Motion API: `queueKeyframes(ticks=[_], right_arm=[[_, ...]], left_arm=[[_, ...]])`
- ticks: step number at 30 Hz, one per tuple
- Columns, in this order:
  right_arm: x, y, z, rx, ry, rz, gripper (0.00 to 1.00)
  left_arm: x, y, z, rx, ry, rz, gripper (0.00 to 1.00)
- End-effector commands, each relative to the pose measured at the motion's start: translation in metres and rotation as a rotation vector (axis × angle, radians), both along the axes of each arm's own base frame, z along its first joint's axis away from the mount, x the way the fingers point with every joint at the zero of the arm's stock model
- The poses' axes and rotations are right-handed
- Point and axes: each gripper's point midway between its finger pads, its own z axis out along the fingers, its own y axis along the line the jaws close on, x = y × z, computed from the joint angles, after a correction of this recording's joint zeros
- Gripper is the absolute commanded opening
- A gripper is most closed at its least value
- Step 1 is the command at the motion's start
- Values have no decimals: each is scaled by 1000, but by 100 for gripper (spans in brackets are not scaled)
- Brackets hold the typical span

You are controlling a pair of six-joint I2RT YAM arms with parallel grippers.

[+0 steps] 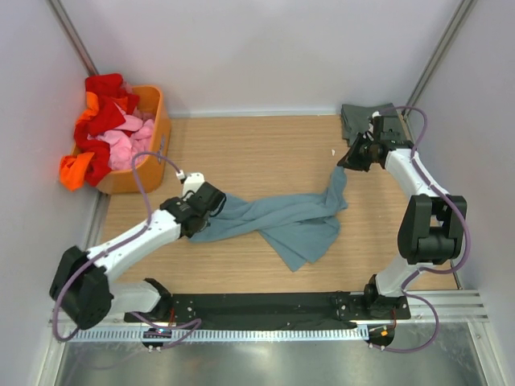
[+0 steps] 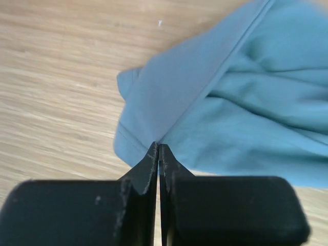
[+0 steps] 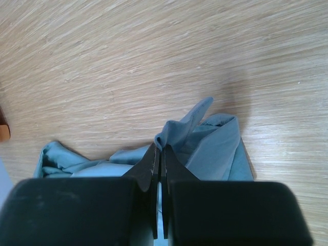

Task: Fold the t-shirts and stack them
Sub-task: Flatten the tshirt out

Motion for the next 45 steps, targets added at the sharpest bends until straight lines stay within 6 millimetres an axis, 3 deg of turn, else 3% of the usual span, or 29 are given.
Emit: queueKeyframes(ticks=[1, 3, 8, 9, 10, 11, 13, 15, 16, 18, 19, 22, 23, 24, 26, 29, 30, 31, 32, 33, 35, 36, 38, 39, 40, 41, 42, 45], right_arm=[[6, 0, 39, 9, -93, 7, 1], [3, 1, 59, 16, -123, 1, 1], [-11, 1, 129, 8, -238, 3, 1], [-18, 0, 148, -6, -276, 9, 1], [-20, 0, 175, -18, -332, 11, 1], [-29, -1, 187, -27, -344, 11, 1], [-47, -2, 239, -49, -465, 13, 1], [-67, -3, 273, -60, -541, 7, 1], [-89, -3, 307, -69, -632, -1, 1], [-113, -5, 339, -79, -724, -15, 1], [-141, -5, 370, -88, -822, -22, 1], [-190, -10, 417, -126, -999, -57, 1], [-222, -13, 435, -144, -1090, -85, 1], [-236, -16, 443, -152, -1133, -107, 1], [-266, -20, 456, -161, -1203, -146, 1], [-273, -20, 449, -156, -1182, -148, 1], [-268, -22, 442, -156, -1152, -155, 1], [-262, -25, 430, -163, -1106, -168, 1], [-257, -28, 422, -171, -1074, -184, 1], [-248, -33, 413, -184, -1036, -202, 1], [-230, -48, 385, -234, -929, -263, 1], [-215, -55, 368, -262, -864, -289, 1], [-201, -64, 345, -308, -768, -304, 1], [-193, -66, 335, -321, -726, -299, 1], [-177, -70, 313, -344, -634, -296, 1], [-172, -73, 304, -360, -595, -304, 1], [-165, -77, 288, -376, -536, -314, 1], [-159, -94, 277, -420, -505, -404, 1]], left_arm=[[11, -6, 72, -102, -164, -20, 0], [9, -4, 92, -112, -187, -37, 0], [4, 0, 176, -192, -340, -94, 0], [4, 1, 202, -220, -395, -107, 0], [2, 4, 217, -231, -429, -114, 0], [-1, 5, 232, -231, -461, -152, 0], [-10, 11, 278, -291, -588, -190, 0], [-23, 19, 317, -323, -691, -237, 0], [-28, 22, 329, -331, -720, -251, 0], [-42, 29, 361, -353, -793, -298, 0], [-47, 30, 372, -362, -819, -317, 0], [-73, 38, 412, -415, -931, -397, 0], [-80, 41, 421, -428, -960, -407, 0], [-86, 47, 431, -445, -992, -400, 0], [-91, 51, 429, -450, -985, -392, 0], [-83, 14, 386, -491, -831, -507, 0], [-73, -6, 347, -513, -715, -520, 1], [-68, -21, 331, -552, -667, -530, 5], [-69, -44, 310, -614, -588, -594, 21], [-63, -61, 264, -626, -470, -604, 30], [-63, -91, 239, -745, -400, -623, 51], [-62, -100, 206, -745, -331, -615, 55], [-62, -118, 192, -753, -340, -626, 65], [-62, -127, 170, -721, -293, -632, 66], [-64, -138, 165, -710, -289, -648, 67], [-77, -157, 155, -686, -255, -710, 68], [-73, -170, 138, -615, -233, -709, 68], [-94, -214, 118, -528, -189, -805, 67]])
